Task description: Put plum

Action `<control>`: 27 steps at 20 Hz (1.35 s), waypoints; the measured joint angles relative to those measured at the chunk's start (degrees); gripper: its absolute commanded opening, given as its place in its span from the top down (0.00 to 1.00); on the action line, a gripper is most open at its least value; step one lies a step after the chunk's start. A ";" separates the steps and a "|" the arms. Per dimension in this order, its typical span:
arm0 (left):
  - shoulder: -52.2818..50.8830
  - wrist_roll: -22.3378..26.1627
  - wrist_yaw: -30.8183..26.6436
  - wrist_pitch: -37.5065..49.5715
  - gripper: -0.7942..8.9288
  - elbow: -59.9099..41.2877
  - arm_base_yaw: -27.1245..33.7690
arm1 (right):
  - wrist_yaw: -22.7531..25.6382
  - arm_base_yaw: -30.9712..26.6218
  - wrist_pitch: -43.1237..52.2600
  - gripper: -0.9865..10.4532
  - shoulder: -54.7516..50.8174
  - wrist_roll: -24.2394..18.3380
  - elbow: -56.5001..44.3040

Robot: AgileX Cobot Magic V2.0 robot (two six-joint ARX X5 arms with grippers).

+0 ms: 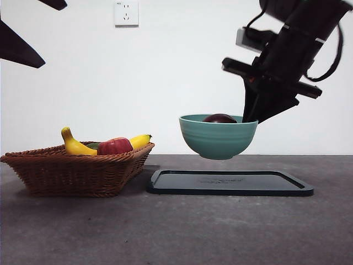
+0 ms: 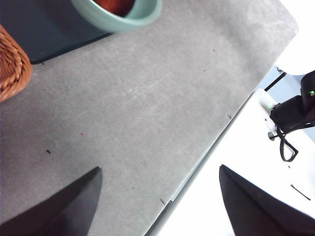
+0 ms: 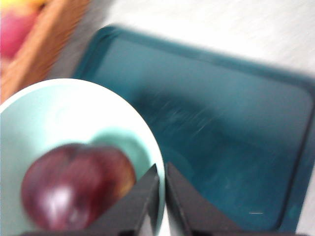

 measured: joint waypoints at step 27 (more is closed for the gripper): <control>0.00 -0.02 0.02 -0.17 0.53 0.00 0.02 | 0.44 -4.35 -2.56 0.74 2.64 -1.99 8.37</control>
